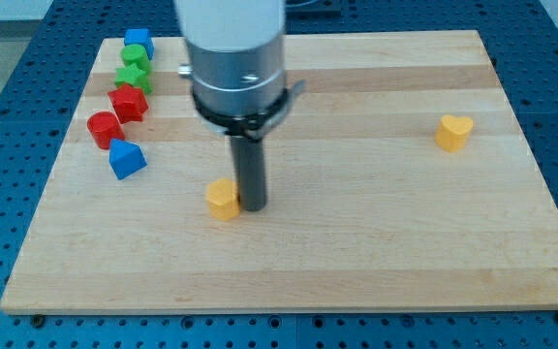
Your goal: Place arm on top right to yellow heart
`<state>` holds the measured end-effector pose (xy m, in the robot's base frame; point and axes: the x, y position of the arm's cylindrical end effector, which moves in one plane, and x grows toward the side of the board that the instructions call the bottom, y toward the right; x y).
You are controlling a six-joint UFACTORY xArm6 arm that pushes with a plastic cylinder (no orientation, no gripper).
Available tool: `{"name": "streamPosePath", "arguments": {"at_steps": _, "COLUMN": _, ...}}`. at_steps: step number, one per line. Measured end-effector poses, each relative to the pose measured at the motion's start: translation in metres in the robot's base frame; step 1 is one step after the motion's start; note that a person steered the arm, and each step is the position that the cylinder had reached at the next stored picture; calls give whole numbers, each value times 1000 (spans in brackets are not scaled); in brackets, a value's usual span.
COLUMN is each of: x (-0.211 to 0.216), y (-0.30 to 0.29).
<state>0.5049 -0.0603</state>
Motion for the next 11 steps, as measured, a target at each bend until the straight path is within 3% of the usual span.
{"name": "streamPosePath", "arguments": {"at_steps": 4, "x": -6, "y": -117}}
{"name": "streamPosePath", "arguments": {"at_steps": 5, "x": -19, "y": -84}}
{"name": "streamPosePath", "arguments": {"at_steps": 6, "x": -90, "y": -25}}
{"name": "streamPosePath", "arguments": {"at_steps": 7, "x": -191, "y": 47}}
{"name": "streamPosePath", "arguments": {"at_steps": 8, "x": -218, "y": 157}}
{"name": "streamPosePath", "arguments": {"at_steps": 9, "x": -200, "y": 264}}
{"name": "streamPosePath", "arguments": {"at_steps": 11, "x": -139, "y": 324}}
